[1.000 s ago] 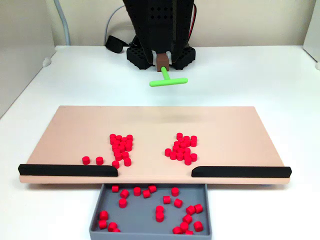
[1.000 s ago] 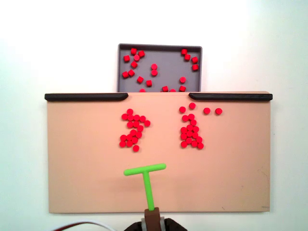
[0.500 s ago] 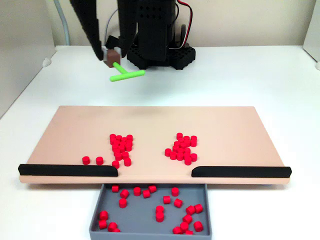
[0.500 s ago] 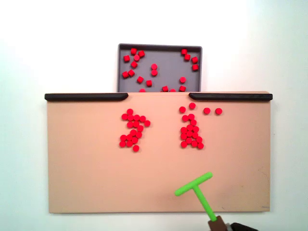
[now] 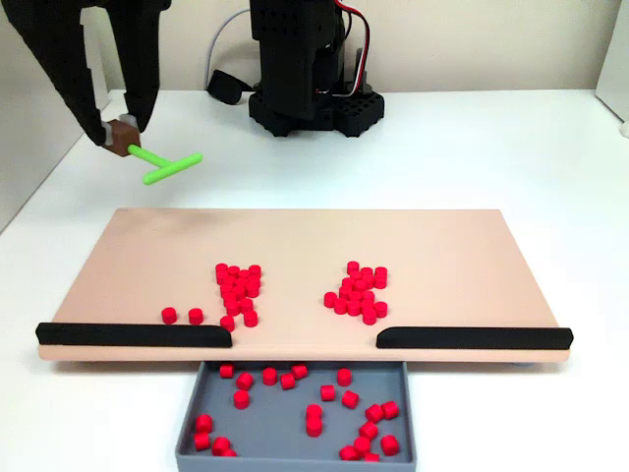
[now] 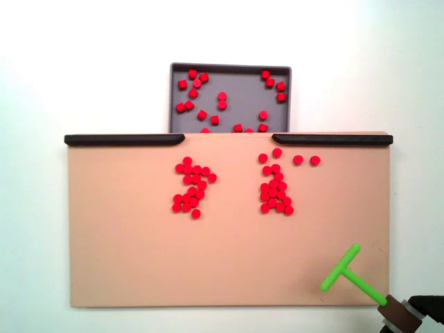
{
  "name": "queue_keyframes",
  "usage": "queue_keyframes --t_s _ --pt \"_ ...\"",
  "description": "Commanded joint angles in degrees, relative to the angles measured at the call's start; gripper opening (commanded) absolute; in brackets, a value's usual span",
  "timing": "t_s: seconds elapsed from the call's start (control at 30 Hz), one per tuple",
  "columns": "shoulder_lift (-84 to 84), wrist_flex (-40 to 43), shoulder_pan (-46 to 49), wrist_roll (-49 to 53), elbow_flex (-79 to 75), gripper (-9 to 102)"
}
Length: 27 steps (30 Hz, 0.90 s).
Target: Push granules from right to the grey container
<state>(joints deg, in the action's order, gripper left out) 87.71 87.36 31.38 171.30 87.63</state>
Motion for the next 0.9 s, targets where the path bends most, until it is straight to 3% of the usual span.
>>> queue_keyframes --t_s 0.0,0.57,0.87 --pt "-1.7 1.2 -0.2 5.8 -5.3 0" --pt "-19.4 1.9 -3.0 25.1 -23.6 0" --pt "-24.3 1.9 -3.4 28.4 -28.0 0"
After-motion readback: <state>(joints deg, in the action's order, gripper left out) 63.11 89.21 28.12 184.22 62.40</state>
